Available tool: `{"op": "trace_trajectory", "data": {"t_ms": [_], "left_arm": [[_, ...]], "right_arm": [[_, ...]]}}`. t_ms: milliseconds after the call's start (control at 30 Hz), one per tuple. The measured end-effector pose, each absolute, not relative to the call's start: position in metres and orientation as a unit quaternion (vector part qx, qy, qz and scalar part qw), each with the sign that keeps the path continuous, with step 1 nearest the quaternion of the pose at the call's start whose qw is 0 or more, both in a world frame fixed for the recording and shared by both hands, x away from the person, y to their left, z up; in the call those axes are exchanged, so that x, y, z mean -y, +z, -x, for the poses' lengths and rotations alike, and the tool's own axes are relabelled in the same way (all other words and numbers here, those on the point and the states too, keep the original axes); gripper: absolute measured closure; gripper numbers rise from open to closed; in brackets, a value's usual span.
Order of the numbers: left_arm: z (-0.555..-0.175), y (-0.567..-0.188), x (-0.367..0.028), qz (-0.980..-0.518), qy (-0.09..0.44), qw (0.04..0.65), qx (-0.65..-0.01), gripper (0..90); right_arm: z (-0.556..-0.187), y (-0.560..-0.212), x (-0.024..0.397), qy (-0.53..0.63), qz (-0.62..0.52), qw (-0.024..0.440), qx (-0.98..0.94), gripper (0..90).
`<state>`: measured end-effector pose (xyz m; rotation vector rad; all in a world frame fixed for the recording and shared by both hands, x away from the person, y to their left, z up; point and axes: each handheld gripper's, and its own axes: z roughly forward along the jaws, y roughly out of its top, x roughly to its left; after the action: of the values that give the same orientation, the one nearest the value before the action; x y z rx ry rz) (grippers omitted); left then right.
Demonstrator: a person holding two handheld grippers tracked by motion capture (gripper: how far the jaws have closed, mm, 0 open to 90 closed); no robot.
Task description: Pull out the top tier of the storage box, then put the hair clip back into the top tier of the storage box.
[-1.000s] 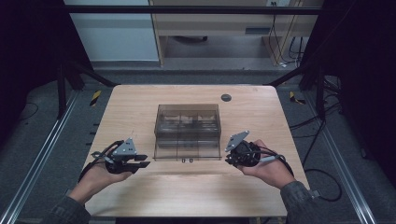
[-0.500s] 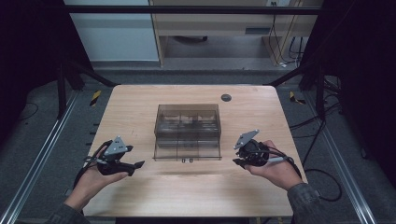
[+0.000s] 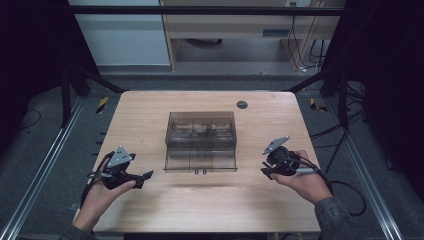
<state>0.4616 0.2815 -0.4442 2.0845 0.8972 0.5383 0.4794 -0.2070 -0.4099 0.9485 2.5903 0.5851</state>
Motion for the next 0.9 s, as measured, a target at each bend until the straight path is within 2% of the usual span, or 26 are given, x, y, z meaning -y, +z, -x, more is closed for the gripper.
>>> {"op": "trace_trajectory", "data": {"t_ms": [200, 467, 767, 900], "left_arm": [[-0.461, -0.455, -0.287, -0.816, 0.234, 0.376, -0.371, 6.1], [-0.466, -0.474, -0.293, -0.807, 0.237, 0.369, -0.396, 5.9], [-0.465, -0.469, -0.296, -0.791, 0.248, 0.397, -0.395, 5.9], [-0.465, -0.465, -0.302, -0.769, 0.263, 0.422, -0.402, 5.9]], "right_arm": [[-0.484, -0.413, 0.221, 0.185, -0.374, 0.17, -0.893, 52.5], [-0.487, -0.419, 0.232, 0.166, -0.402, 0.166, -0.885, 52.7], [-0.492, -0.422, 0.236, 0.163, -0.413, 0.159, -0.882, 54.0], [-0.496, -0.429, 0.235, 0.152, -0.417, 0.151, -0.883, 54.7]]}}
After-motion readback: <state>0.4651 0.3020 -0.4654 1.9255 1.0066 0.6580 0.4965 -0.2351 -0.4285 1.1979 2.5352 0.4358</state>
